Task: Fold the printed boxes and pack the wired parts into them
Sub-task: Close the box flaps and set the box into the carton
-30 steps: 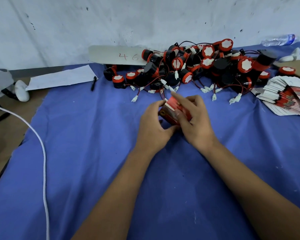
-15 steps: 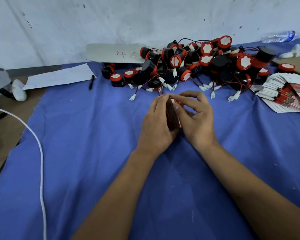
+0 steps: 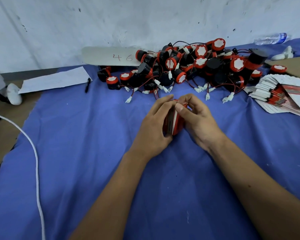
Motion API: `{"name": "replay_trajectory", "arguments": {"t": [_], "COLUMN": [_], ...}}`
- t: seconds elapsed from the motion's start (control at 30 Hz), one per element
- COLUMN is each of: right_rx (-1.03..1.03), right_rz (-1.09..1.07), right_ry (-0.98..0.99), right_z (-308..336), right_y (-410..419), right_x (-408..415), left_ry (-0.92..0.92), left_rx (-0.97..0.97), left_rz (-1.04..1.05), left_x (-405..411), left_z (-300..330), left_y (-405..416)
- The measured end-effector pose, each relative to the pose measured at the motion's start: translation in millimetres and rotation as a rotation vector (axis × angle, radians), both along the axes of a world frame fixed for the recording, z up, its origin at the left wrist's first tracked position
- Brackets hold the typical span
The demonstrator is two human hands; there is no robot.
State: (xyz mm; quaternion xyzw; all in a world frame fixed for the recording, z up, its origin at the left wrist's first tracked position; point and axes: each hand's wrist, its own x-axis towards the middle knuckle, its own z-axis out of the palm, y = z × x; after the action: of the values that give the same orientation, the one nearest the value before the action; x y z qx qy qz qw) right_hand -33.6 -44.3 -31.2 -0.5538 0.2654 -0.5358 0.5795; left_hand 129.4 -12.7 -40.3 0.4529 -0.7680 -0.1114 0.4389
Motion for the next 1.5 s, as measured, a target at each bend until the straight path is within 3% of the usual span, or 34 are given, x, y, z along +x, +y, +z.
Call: {"name": "replay_trajectory", "arguments": {"t": [0.07, 0.17, 0.3, 0.43, 0.7, 1.0, 1.27, 1.37, 1.5], "right_rx": [-0.044, -0.233, -0.241, -0.244, -0.211, -0.311, -0.089, -0.045, -0.175], "right_rz": [-0.092, -0.324, -0.49, -0.416, -0.08, -0.265, -0.151, -0.133, -0.205], "right_ry": [0.062, 0.322, 0.38, 0.34, 0.228, 0.313, 0.143, 0.153, 0.208], "right_z": [0.0, -2.6, -2.9, -4.1, -8.3, -13.8, -8.9, -8.0, -7.8], "right_y": [0.0, 0.6, 3.7, 0.6, -1.1, -2.6, 2.9, 5.5, 7.0], "right_x": [1.0, 5.3, 10.3, 5.3, 0.4, 1.4, 0.3, 0.7, 4.0], "left_ry": [0.056, 0.149, 0.363, 0.462, 0.517, 0.604, 0.633, 0.704, 0.766], "left_rx": [0.079, 0.163, 0.192, 0.072, 0.216, 0.317, 0.306, 0.393, 0.458], "left_rz": [0.022, -0.035, -0.006, 0.028, -0.056, -0.086, -0.063, -0.055, -0.106], "left_x": [2.5, -0.8, -7.4, 3.9, 22.3, 10.0, 0.6, 2.5, 4.9], "left_z": [-1.7, -4.1, -1.4, 0.5, 1.4, 2.0, -0.6, -1.1, -4.8], "left_y": [0.4, 2.2, 4.0, -1.9, -5.5, 1.5, -0.8, -1.1, -4.0]}}
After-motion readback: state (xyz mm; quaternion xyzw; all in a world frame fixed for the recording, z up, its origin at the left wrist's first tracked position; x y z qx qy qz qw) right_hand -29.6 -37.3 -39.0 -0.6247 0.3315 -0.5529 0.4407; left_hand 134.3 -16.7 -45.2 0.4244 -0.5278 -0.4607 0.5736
